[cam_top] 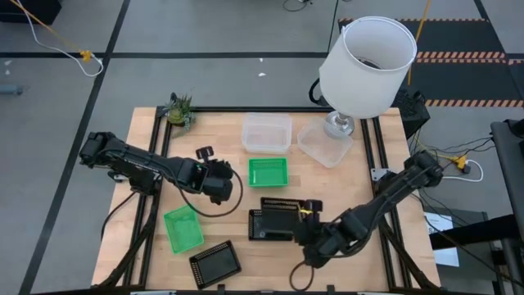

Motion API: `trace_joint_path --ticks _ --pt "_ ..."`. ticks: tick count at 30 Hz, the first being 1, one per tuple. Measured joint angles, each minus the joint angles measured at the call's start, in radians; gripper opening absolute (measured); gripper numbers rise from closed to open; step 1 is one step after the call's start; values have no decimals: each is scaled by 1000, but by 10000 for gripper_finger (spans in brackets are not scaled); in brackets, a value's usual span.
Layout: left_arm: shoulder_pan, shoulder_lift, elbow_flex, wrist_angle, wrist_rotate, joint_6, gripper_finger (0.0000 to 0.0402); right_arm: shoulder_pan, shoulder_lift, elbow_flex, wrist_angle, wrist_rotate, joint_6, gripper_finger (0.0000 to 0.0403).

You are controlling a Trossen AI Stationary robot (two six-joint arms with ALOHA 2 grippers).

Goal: Stack baskets by color
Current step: Stack the right black bin on top of the middle black bin

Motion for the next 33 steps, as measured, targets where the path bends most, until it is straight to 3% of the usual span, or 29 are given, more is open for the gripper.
trace_joint_path --ticks 22,33 --pt "-12 0 0 -32 -21 -75 106 -2 136 36 203 83 -178 10" --pt "-14 0 0 -22 6 -41 106 -6 133 21 207 136 -50 11"
